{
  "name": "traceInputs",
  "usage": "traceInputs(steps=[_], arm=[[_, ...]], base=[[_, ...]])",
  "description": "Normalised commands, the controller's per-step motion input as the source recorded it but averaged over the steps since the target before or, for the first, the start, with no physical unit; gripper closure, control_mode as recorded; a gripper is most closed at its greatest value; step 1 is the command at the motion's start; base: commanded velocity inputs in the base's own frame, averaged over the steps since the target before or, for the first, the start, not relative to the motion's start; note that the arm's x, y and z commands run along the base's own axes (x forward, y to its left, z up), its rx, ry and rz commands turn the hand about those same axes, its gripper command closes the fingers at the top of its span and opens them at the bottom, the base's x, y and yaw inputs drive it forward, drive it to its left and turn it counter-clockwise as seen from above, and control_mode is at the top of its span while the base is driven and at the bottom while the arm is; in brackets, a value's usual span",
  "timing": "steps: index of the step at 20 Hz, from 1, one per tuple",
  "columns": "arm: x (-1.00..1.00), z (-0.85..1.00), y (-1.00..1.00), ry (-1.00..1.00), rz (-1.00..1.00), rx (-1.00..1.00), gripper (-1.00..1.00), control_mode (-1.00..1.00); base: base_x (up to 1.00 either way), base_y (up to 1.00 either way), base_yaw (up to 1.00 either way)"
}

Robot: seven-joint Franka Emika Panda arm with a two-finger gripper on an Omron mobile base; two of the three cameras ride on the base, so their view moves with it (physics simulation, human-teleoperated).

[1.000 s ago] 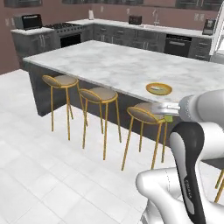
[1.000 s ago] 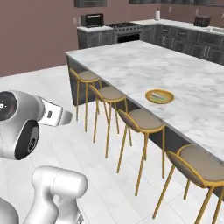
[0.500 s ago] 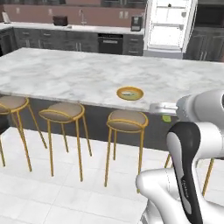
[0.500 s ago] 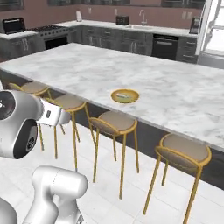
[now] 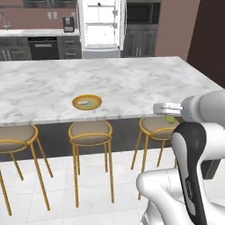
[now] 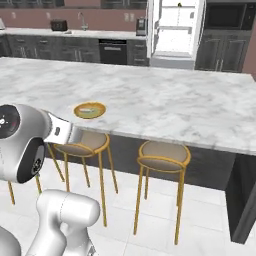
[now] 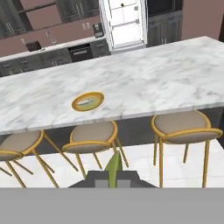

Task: Take the lemon wedge from the fridge and place it on the plate with fish on the dining counter.

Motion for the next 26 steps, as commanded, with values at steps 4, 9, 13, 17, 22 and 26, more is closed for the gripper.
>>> traceInputs(steps=[4,9,13,17,22,26], arm=[[0.00,0.00,0.00,0.00,0.00,0.00,1.00,1.00],[0.00,0.00,0.00,0.00,0.00,0.00,1.00,1.00],[0.25,0.00,0.12,0.01,-0.04,-0.01,1.00,-1.00],[1.00,-0.02,0.69,0.04,-0.12,-0.08,1.00,-1.00],[0.84,-0.14,0.57,0.28,-0.06,-0.07,1.00,-1.00],[0.39,-0.37,-0.01,0.23,-0.02,0.02,1.00,-1.00]], base=[[0.93,0.61,-0.27],[0.76,0.63,-0.20],[0.59,0.47,-0.08],[0.00,0.00,0.00],[0.00,0.00,0.00],[0.00,0.00,0.00]])
